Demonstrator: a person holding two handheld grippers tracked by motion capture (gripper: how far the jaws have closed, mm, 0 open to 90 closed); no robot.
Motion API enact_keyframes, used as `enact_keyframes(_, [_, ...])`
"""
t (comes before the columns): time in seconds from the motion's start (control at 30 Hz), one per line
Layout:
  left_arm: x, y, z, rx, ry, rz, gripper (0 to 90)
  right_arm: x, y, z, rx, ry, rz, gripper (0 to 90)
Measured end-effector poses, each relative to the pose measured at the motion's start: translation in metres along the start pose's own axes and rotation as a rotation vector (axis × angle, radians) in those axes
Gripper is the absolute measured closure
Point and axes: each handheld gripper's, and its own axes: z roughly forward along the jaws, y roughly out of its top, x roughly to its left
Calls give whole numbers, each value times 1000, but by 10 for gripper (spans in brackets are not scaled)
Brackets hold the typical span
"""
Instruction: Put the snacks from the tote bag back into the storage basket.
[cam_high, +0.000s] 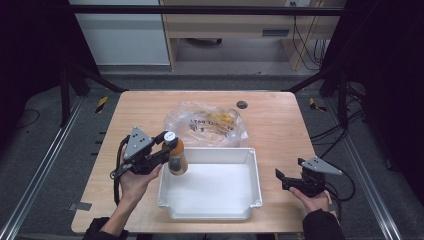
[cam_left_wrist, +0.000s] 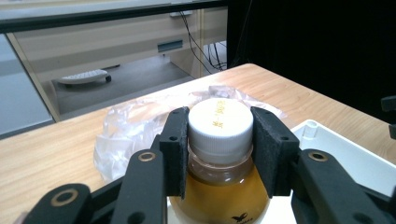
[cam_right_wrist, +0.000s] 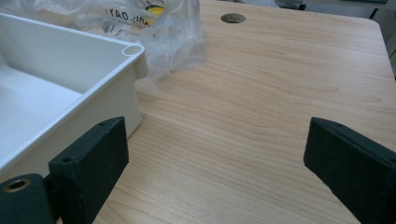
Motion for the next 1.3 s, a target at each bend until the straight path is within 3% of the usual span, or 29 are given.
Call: enact_keyframes(1.3, [-3,-44,3,128,-15,7,591,2,0,-1,6,6,-11,69])
